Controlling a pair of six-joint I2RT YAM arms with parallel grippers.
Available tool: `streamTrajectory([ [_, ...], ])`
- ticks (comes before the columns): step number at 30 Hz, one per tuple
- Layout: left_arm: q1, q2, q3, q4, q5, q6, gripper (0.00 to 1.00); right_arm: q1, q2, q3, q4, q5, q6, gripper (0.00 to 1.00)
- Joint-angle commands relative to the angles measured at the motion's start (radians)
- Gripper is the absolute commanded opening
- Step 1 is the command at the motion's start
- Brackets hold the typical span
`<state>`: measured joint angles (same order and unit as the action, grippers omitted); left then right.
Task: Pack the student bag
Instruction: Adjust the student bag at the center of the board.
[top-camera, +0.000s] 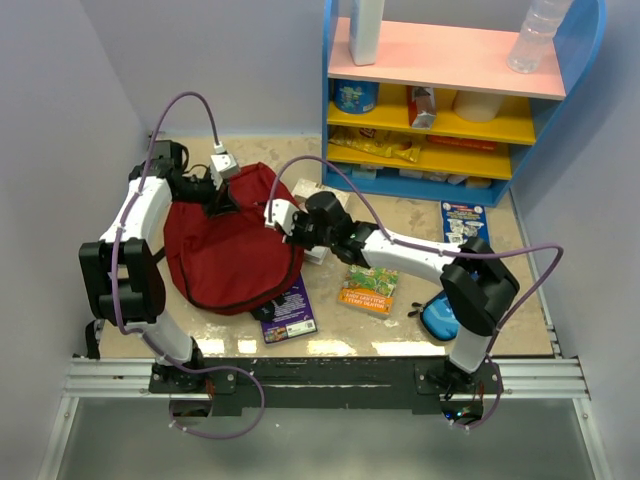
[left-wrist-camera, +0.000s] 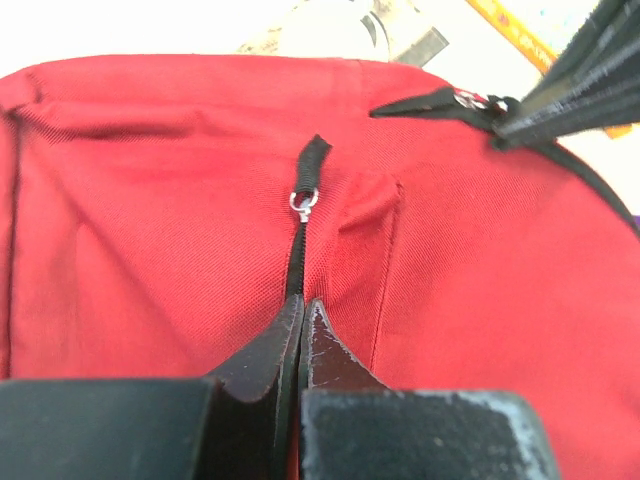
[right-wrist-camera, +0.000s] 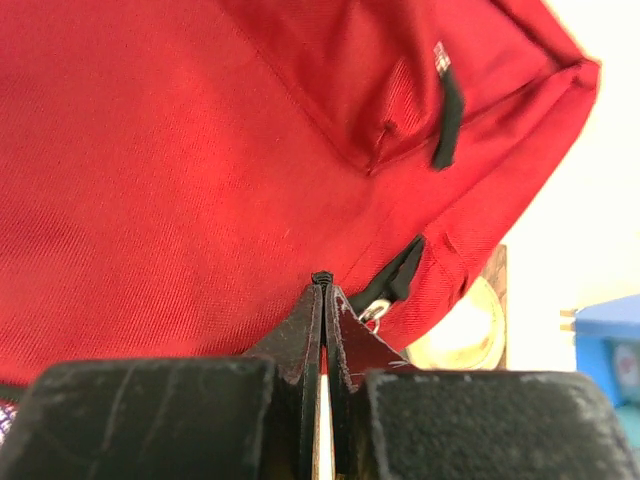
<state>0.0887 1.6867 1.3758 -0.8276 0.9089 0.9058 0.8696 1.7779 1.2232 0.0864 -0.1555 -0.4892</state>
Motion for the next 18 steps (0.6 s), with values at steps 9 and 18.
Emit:
streamTrajectory([
  [9, -0.003, -0.022, -0.069, 0.384, 0.059, -0.381, 0.0, 0.022, -0.124, -0.208, 0.294, -0.058, 0.342, 0.0],
  [18, -0.015, -0.1, -0.219, 0.614, -0.061, -0.64, 0.0, 0.118, -0.087, -0.223, 0.434, -0.029, 0.465, 0.0],
])
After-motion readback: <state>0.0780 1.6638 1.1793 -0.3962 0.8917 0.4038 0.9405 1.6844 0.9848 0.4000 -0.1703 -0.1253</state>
